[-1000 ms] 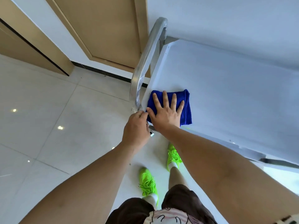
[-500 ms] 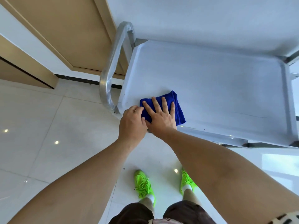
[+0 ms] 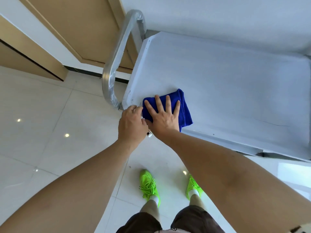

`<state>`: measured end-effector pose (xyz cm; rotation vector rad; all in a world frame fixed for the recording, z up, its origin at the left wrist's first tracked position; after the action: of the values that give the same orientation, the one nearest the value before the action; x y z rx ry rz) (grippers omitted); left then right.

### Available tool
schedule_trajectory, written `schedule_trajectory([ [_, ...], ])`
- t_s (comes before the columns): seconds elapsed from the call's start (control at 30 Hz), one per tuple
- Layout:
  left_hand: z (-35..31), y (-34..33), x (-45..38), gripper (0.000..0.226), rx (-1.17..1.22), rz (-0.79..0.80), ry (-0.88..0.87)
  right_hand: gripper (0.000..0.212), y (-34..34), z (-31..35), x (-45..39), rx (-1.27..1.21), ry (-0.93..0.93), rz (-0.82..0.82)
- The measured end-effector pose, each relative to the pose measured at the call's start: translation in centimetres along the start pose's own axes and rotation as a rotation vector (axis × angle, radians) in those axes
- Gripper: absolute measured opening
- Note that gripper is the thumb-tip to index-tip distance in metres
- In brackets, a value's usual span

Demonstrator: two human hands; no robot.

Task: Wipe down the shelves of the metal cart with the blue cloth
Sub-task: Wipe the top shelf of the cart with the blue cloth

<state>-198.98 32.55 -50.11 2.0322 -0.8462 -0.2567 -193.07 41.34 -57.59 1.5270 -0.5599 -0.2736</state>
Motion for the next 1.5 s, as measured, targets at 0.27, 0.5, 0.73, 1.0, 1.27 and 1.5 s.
schedule_trajectory([
  [0.27,5.9,3.7,-0.2,0.038,-0.002,-0.037,0.031,0.070,0.9,5.5,-2.7,0.051,0.000,-0.047],
  [0.5,6.5,4.0,-0.2,0.040,0.013,-0.019,0.003,0.069,1.4,6.2,-3.1,0.071,-0.008,-0.078],
  [0.73,3.0,2.8,0.0,0.038,0.003,0.009,-0.083,0.070,1.2,4.0,-1.5,0.062,0.010,-0.087],
  [1.0,-2.7,-1.4,0.9,0.042,-0.012,0.101,-0.153,0.068,0.2,-1.9,2.4,0.063,-0.012,-0.061],
  [1.27,-8.6,-6.3,1.6,0.038,-0.058,0.174,-0.170,0.065,-0.7,-9.1,7.2,0.071,-0.045,-0.051],
  [1.5,-14.9,-11.4,2.4,0.039,-0.070,0.249,-0.230,0.062,-1.6,-14.8,11.0,0.044,-0.067,-0.025],
])
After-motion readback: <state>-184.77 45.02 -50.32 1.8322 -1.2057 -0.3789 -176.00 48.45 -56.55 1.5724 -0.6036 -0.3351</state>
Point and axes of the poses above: each hand's wrist, its own x-axis away from the middle knuckle, its own y-axis out of the back of the hand, z = x × y, the point moved 10 cm from there along -x, towards the middle knuckle, and after that the axes turned 15 degrees about x, right-handed, at the moved point
